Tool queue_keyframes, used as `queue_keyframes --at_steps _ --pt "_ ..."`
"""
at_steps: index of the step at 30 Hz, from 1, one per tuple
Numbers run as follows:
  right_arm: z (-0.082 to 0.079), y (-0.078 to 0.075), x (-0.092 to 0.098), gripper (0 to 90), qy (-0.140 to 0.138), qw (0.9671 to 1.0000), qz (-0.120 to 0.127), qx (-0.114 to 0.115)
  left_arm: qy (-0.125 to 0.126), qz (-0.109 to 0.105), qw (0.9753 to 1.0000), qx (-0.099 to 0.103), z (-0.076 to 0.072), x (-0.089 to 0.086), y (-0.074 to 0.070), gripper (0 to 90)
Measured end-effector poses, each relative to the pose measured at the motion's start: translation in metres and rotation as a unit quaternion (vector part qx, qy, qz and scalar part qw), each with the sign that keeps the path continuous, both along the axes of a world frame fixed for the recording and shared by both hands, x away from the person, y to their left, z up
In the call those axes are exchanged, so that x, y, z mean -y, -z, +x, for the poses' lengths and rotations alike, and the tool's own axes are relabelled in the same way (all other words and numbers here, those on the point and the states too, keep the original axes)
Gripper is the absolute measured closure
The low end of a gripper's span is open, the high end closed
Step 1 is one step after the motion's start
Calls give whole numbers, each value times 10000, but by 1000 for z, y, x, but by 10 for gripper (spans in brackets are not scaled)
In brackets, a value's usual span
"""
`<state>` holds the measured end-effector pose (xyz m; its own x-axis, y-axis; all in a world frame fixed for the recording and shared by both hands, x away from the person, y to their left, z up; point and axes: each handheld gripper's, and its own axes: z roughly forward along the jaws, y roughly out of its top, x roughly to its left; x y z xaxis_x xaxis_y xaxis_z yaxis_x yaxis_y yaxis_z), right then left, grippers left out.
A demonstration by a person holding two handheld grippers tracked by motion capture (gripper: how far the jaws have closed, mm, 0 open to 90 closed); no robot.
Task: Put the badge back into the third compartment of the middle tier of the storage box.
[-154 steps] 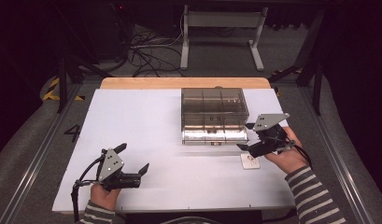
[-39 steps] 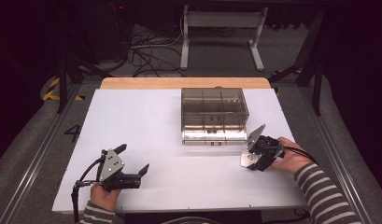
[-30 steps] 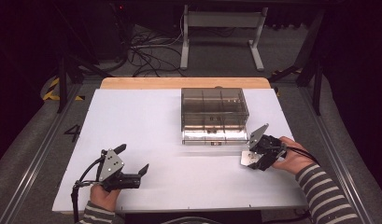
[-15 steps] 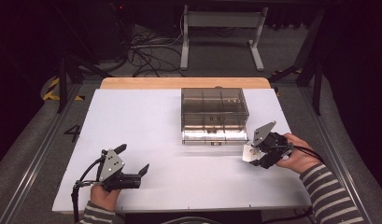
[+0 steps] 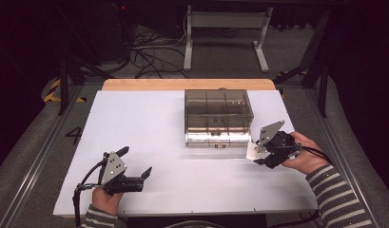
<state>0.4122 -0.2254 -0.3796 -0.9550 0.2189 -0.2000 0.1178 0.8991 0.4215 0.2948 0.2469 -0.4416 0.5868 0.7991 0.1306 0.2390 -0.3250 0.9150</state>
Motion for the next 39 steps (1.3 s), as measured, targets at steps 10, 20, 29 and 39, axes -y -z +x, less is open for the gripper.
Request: queue_keyframes --at_steps 10,20,29,39 --pt "8 -8 -5 336 -11 9999 -49 147 -3 -6 10000 1 0 0 0 16" --pt "16 -21 -14 336 -16 9993 -127 353 -11 12 10000 27 0 -1 0 16" --pt "22 -24 -20 336 -64 9989 -149 447 -5 13 10000 11 0 -1 0 16" --pt "30 -27 -31 335 -182 9976 -253 611 -11 10 10000 25 1 -1 0 16"
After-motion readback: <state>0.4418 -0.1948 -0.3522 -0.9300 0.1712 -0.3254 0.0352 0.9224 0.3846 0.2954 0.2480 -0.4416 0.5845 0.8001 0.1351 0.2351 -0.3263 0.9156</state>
